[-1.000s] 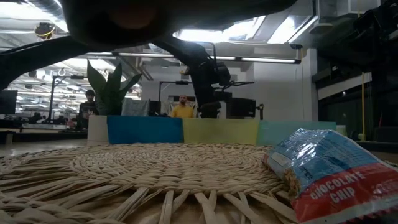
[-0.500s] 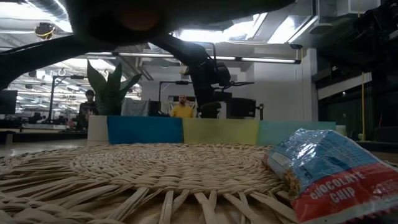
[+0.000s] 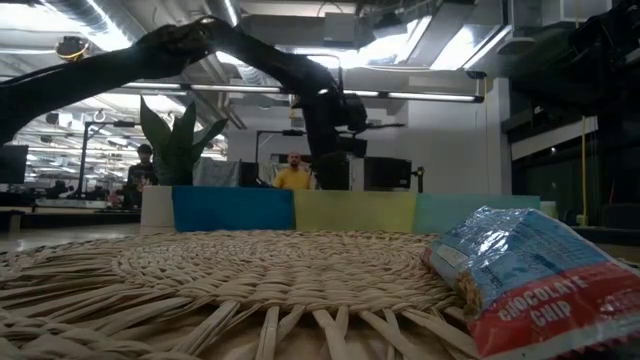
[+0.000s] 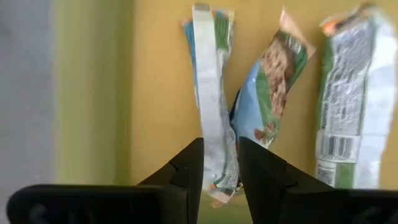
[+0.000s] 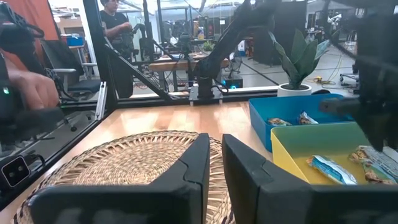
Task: Pick and place Granola Bars by type
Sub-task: Put the yellow granola bar into the yellow bin, then put the red granola bar into the green bin
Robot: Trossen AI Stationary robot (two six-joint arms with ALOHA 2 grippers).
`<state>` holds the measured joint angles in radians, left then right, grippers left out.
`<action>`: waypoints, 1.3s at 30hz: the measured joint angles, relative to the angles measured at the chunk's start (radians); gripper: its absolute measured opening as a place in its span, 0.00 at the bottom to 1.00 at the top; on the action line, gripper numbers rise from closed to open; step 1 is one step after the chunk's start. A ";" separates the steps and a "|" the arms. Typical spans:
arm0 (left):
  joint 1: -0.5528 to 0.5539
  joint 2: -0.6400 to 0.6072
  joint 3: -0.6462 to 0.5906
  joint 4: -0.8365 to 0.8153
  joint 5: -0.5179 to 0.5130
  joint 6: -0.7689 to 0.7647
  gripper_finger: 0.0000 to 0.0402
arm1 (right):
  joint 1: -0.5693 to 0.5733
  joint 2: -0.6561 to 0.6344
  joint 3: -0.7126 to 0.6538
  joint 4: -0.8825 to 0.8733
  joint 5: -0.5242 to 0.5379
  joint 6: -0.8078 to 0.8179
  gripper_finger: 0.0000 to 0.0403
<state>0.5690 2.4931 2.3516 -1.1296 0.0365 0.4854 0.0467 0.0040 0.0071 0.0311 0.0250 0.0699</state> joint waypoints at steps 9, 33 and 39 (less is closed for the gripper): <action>-0.024 -0.125 0.002 0.003 0.005 -0.039 0.27 | 0.000 0.000 0.000 0.000 0.000 0.000 0.12; -0.346 -0.425 0.002 0.003 0.007 -0.193 0.27 | 0.000 0.000 0.000 0.000 0.000 0.000 0.12; -0.447 -0.450 0.002 0.004 0.007 -0.195 0.26 | 0.000 0.000 0.000 0.000 0.000 0.000 0.12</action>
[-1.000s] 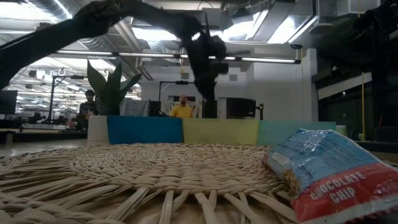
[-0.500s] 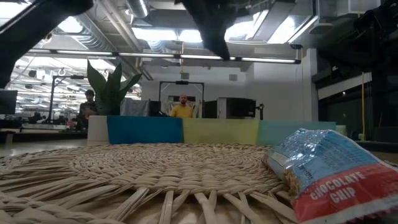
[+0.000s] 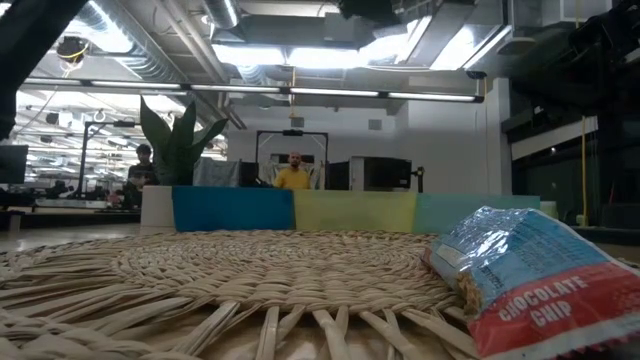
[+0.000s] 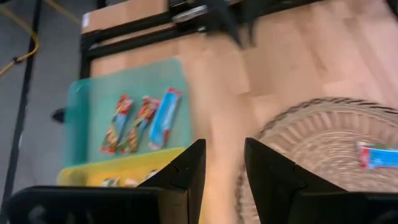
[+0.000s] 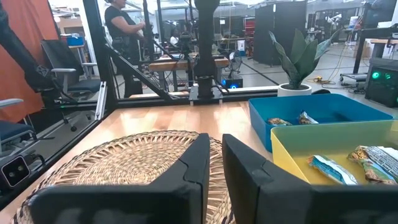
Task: Pick and place Granola Bars by type
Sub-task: Put the red granola bar into the green bin
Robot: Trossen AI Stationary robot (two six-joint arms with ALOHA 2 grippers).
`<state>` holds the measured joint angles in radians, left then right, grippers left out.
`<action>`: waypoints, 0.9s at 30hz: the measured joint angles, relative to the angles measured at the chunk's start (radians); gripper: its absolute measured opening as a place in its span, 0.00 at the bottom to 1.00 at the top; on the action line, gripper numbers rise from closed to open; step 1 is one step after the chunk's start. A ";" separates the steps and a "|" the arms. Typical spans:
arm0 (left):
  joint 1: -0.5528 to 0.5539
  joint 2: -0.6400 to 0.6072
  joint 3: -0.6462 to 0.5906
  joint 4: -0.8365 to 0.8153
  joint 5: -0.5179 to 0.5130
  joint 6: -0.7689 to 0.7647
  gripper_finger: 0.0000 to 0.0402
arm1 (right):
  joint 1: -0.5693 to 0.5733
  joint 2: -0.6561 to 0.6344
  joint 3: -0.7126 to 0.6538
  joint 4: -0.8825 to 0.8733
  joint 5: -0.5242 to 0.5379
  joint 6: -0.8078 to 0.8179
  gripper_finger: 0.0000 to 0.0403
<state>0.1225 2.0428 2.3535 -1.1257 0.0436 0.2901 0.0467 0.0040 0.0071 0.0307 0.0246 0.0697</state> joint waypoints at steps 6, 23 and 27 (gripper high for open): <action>-0.101 0.000 0.000 -0.001 0.011 0.028 0.26 | 0.000 0.000 0.000 0.000 0.000 0.000 0.12; -0.391 0.000 0.000 -0.017 0.038 0.241 0.27 | 0.000 0.000 0.000 0.000 0.000 0.000 0.12; -0.438 0.000 -0.018 -0.038 0.037 0.318 0.29 | 0.000 0.000 0.000 0.000 0.000 0.000 0.12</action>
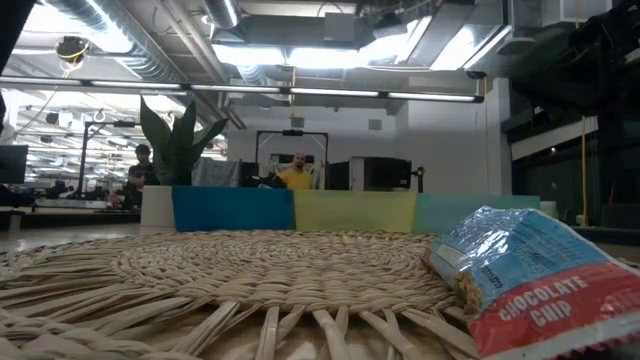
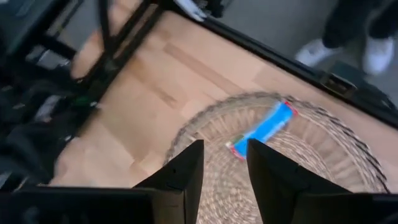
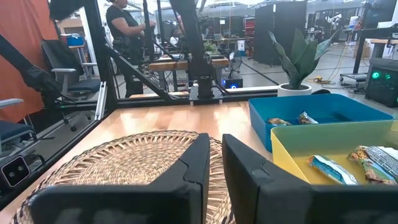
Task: Pick and place Granola Bars by type
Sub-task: Put the red granola bar into the green bin
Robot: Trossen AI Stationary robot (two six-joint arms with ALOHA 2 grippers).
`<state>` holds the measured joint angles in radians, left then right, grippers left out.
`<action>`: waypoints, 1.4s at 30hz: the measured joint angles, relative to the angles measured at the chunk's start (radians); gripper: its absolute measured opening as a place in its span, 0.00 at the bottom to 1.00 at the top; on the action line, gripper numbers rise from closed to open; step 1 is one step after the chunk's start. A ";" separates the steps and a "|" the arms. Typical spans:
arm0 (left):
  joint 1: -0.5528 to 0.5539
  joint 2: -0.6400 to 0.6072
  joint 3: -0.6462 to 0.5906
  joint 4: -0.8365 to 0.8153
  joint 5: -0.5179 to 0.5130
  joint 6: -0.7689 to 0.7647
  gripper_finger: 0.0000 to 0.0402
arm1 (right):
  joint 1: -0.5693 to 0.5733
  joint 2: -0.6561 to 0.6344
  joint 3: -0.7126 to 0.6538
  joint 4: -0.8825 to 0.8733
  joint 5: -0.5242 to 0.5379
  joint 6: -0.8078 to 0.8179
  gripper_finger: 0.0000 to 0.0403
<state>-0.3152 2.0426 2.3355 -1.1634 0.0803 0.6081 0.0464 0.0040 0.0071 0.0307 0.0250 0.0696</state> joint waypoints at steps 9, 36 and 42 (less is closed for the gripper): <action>-0.079 0.009 -0.095 -0.009 -0.007 0.145 0.36 | 0.000 0.000 0.000 0.000 0.000 0.000 0.12; -0.142 0.189 -0.186 0.223 -0.134 0.297 0.60 | 0.000 0.000 0.000 0.000 0.000 0.000 0.12; -0.134 0.259 -0.186 0.225 -0.119 0.305 0.60 | 0.000 0.000 0.000 0.000 0.000 0.000 0.12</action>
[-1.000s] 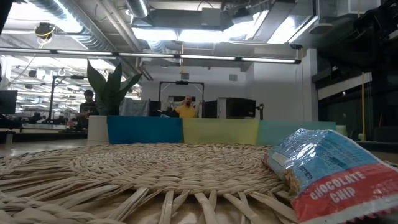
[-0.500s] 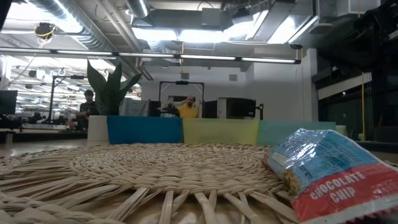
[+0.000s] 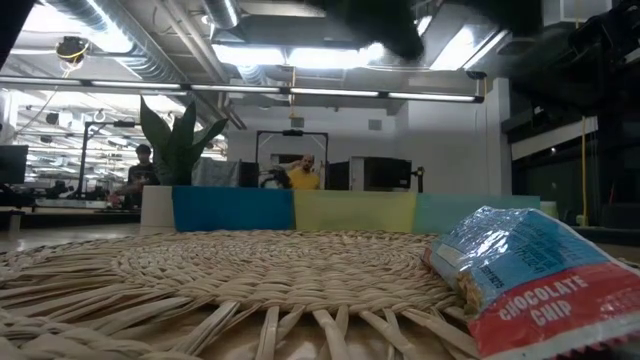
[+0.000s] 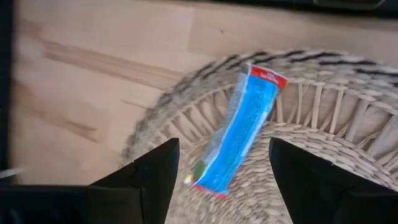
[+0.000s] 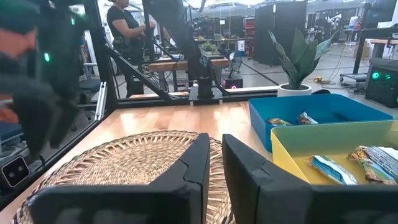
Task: Pick and place Granola Bars by type
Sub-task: Put the red granola bar into the green bin
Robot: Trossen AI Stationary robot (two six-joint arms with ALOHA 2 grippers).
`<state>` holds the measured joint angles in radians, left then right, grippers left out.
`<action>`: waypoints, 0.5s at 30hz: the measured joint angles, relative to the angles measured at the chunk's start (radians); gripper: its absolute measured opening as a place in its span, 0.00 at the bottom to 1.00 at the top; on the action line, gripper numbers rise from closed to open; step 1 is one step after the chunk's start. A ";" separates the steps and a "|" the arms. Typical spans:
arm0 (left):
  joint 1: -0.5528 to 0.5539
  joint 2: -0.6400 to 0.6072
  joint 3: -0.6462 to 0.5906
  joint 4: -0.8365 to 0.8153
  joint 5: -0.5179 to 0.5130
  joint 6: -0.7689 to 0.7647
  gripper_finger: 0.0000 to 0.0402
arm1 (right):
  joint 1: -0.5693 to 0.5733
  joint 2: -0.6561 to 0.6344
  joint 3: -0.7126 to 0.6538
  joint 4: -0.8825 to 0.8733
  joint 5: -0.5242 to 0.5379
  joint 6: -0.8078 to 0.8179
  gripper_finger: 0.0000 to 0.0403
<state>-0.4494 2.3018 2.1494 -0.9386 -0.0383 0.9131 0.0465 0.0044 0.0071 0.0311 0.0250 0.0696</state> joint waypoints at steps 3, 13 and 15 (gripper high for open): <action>0.009 0.034 0.000 0.003 0.008 0.000 0.60 | 0.000 0.000 0.000 0.000 0.000 0.000 0.12; 0.036 0.117 0.000 0.025 0.077 -0.013 0.60 | 0.000 0.000 0.000 0.000 0.000 0.000 0.12; 0.036 0.130 0.000 0.042 0.082 -0.012 0.59 | 0.000 0.000 0.000 0.000 0.000 0.000 0.12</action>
<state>-0.4129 2.4316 2.1490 -0.8971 0.0437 0.9008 0.0467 0.0040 0.0071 0.0307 0.0250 0.0696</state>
